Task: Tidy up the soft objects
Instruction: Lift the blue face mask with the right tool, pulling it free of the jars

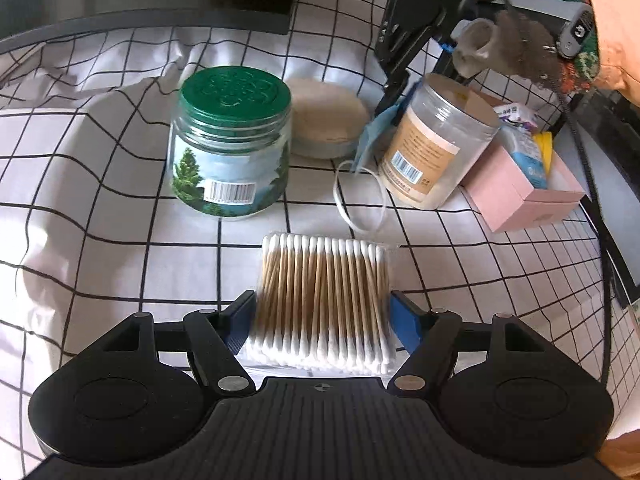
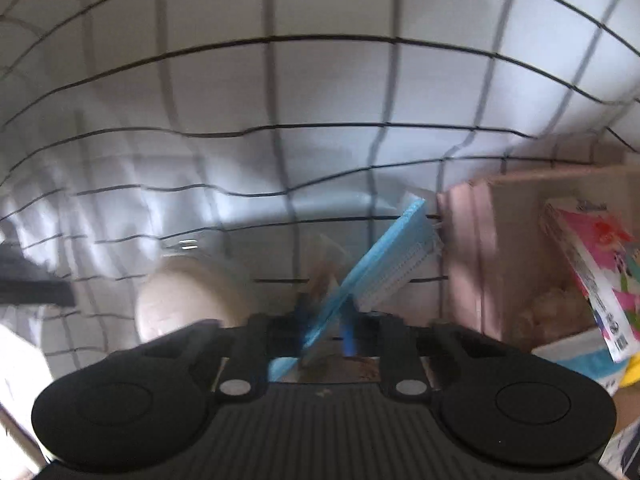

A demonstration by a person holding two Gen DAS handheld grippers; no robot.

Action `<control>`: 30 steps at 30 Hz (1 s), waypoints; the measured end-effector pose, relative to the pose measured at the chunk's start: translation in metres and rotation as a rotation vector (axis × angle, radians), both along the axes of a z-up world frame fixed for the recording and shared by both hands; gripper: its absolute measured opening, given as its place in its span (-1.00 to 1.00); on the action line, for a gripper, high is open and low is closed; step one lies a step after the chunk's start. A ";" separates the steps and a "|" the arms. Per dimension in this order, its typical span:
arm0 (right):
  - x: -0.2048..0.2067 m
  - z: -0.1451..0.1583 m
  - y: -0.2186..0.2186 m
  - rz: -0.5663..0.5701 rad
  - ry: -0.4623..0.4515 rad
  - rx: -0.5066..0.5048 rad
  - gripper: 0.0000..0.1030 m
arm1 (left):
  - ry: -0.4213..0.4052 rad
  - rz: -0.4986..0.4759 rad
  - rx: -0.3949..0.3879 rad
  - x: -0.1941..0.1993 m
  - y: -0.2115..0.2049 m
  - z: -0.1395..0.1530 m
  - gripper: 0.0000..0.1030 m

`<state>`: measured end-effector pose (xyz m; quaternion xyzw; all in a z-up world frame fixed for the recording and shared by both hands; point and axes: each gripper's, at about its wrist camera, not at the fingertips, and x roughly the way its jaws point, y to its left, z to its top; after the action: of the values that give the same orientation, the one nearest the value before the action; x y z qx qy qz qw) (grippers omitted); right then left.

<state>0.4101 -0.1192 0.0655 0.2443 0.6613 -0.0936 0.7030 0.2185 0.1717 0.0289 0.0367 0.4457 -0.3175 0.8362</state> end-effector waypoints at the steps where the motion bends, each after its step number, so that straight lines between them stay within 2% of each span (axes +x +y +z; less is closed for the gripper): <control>1: -0.001 0.006 0.003 0.013 -0.022 0.002 -0.80 | -0.006 0.002 -0.002 0.001 -0.001 0.001 0.48; 5: -0.007 0.030 0.013 0.062 -0.088 0.008 -0.84 | -0.032 0.006 -0.011 -0.002 -0.003 0.016 0.48; 10: -0.023 0.076 0.019 0.137 -0.199 0.037 -0.84 | -0.090 0.010 0.005 -0.004 -0.012 0.043 0.48; 16: -0.056 0.123 0.028 0.217 -0.333 0.128 -0.89 | -0.124 0.071 0.039 0.003 -0.022 0.072 0.48; 19: -0.067 0.139 0.032 0.254 -0.398 0.109 -0.89 | -0.143 0.117 0.065 0.005 -0.025 0.087 0.48; 24: -0.076 0.141 0.034 0.275 -0.443 0.169 -0.89 | -0.176 0.147 0.089 -0.001 -0.029 0.104 0.48; 30: -0.060 0.104 0.048 0.279 -0.392 0.150 -0.88 | -0.158 0.140 0.098 -0.009 -0.030 0.101 0.48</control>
<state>0.3502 -0.0711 0.1695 0.2155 0.5448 0.1028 0.8038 0.2100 0.1416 0.1299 0.0710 0.3950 -0.2321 0.8860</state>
